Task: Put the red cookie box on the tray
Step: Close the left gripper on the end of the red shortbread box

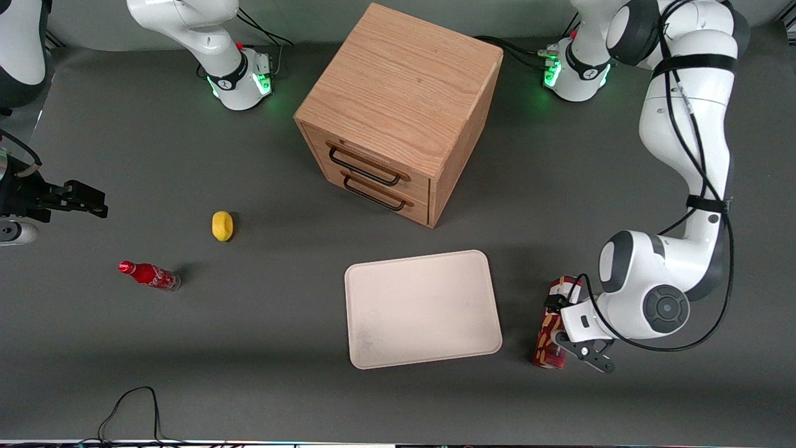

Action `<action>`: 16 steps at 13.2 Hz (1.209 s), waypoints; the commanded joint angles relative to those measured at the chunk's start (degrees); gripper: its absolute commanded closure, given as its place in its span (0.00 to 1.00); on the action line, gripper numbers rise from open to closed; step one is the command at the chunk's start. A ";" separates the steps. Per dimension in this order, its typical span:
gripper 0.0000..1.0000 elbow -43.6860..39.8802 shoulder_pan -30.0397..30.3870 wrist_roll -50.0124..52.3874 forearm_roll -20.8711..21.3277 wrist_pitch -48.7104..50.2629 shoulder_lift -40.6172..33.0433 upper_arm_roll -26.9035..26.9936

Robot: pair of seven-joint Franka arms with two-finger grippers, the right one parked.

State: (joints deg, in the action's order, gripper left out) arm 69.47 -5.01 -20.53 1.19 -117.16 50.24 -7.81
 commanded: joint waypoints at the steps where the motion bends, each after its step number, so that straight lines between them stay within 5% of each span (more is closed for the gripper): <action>1: 0.02 0.93 -0.61 1.37 1.00 -1.05 -0.68 0.25; 6: 0.04 0.93 -0.61 2.77 0.83 -1.05 -0.50 0.25; 7: 0.38 0.93 -0.52 2.51 1.17 -1.05 -0.50 0.25; 8: 0.99 0.93 -0.44 2.60 1.09 -0.88 -0.67 0.25; 16: 1.00 0.93 -0.17 2.69 1.00 -0.88 -0.59 0.16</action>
State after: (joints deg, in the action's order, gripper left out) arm 69.82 -5.08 -18.98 1.35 -117.57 50.29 -7.77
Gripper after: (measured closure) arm 0.965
